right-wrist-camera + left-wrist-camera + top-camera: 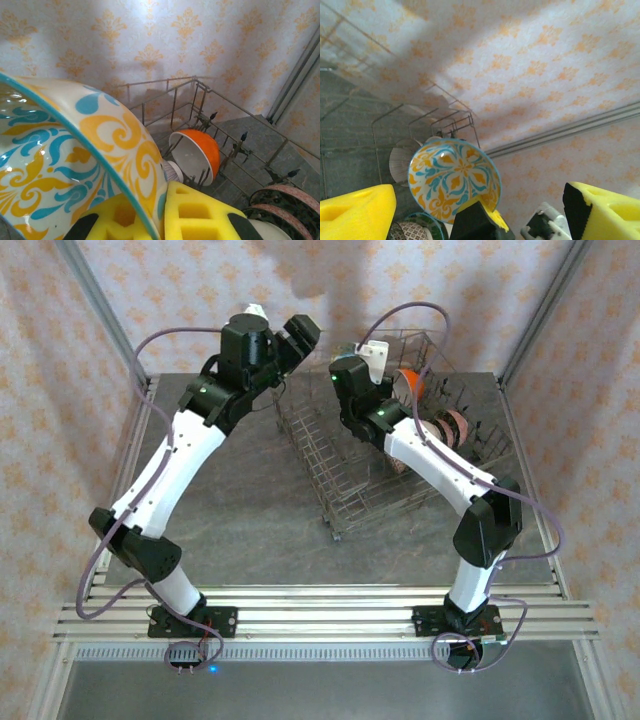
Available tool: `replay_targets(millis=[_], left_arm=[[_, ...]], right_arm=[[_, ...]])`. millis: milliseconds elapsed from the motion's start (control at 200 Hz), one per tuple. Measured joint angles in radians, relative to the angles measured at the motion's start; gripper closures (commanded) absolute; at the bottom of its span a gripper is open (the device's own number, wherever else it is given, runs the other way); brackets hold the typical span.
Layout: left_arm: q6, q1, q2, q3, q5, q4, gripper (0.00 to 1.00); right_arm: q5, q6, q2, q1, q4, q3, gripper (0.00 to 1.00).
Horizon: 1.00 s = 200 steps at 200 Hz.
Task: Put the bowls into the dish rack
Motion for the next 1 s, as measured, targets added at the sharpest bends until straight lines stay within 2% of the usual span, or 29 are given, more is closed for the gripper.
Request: replay_targets(millis=[185, 485, 781, 1001], left_arm=[[0.031, 0.05, -0.069, -0.084, -0.001, -0.001, 0.12], [0.149, 0.213, -0.227, -0.29, -0.003, -0.09, 0.12], [0.227, 0.336, -0.3, -0.476, 0.062, -0.164, 0.11], [0.248, 0.381, -0.3, -0.523, 0.122, -0.173, 0.11]], right_arm=[[0.006, 0.006, 0.022, -0.016, -0.087, 0.048, 1.0], [0.115, -0.046, 0.14, -0.04, -0.191, 0.138, 1.0], [0.184, -0.123, 0.358, -0.041, -0.274, 0.283, 1.0], [0.229, -0.157, 0.494, -0.047, -0.335, 0.457, 1.0]])
